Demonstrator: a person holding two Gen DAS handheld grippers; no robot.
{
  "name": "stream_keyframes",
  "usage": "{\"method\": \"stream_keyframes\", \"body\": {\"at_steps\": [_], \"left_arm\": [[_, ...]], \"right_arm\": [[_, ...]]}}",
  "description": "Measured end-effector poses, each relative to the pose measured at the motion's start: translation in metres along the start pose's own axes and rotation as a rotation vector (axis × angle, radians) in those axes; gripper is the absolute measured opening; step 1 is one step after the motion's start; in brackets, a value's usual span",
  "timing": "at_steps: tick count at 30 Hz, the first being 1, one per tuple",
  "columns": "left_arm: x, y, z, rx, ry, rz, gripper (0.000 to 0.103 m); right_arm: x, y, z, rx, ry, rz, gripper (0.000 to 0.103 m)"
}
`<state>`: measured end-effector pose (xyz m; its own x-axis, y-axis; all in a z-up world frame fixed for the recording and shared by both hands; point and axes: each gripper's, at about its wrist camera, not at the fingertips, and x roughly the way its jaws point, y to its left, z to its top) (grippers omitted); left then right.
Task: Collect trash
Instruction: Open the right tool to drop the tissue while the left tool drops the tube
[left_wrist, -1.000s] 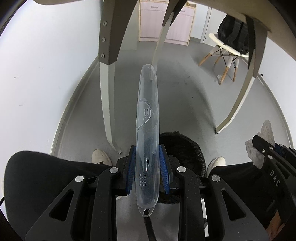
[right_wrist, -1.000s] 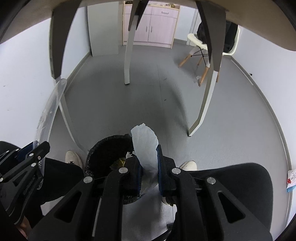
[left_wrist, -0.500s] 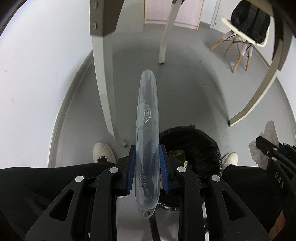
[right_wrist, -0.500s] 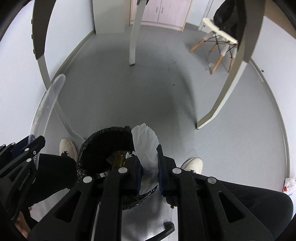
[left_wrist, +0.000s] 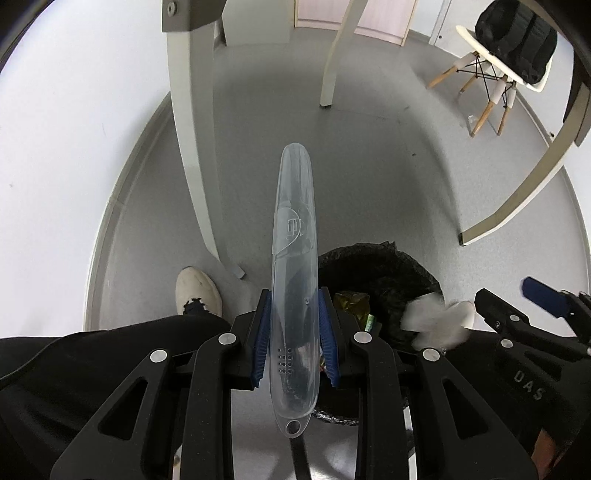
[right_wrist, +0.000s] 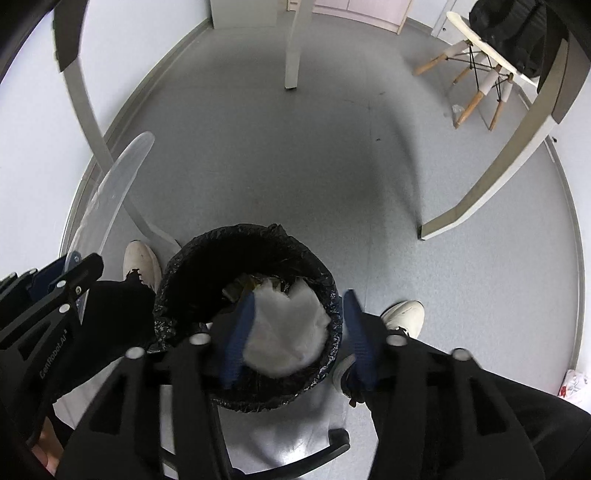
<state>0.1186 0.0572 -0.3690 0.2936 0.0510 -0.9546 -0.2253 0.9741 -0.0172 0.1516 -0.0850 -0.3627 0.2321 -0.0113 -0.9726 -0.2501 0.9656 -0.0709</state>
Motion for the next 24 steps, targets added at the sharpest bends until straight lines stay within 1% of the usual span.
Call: {"method": "stream_keyframes", "body": {"at_steps": [1, 3, 4, 6, 7, 10, 13, 19, 24], "left_arm": [[0.001, 0.001, 0.001, -0.005, 0.004, -0.011, 0.024], [0.003, 0.001, 0.000, -0.011, 0.012, -0.030, 0.024], [0.003, -0.001, -0.001, -0.007, 0.017, -0.036, 0.024], [0.004, -0.005, -0.004, -0.002, 0.031, -0.049, 0.024], [0.005, -0.008, -0.005, 0.000, 0.036, -0.056, 0.024], [0.004, -0.021, -0.010, 0.021, 0.048, -0.083, 0.024], [0.005, -0.038, -0.014, 0.060, 0.053, -0.093, 0.024], [0.007, -0.066, -0.019, 0.120, 0.059, -0.104, 0.024], [0.007, -0.084, -0.025, 0.159, 0.071, -0.111, 0.024]], "right_arm": [[0.001, -0.003, 0.001, 0.012, 0.001, 0.000, 0.068], [0.001, -0.010, 0.004, 0.041, 0.005, 0.005, 0.076], [0.000, -0.013, 0.006, 0.051, 0.003, -0.001, 0.084], [-0.005, -0.020, 0.008, 0.073, -0.020, -0.015, 0.092], [-0.008, -0.024, 0.007, 0.084, -0.035, -0.023, 0.094], [-0.014, -0.035, 0.007, 0.113, -0.060, -0.042, 0.095], [-0.016, -0.046, 0.005, 0.145, -0.070, -0.056, 0.095], [-0.014, -0.074, -0.008, 0.198, -0.059, -0.083, 0.095], [-0.011, -0.095, -0.018, 0.252, -0.044, -0.089, 0.095]]}}
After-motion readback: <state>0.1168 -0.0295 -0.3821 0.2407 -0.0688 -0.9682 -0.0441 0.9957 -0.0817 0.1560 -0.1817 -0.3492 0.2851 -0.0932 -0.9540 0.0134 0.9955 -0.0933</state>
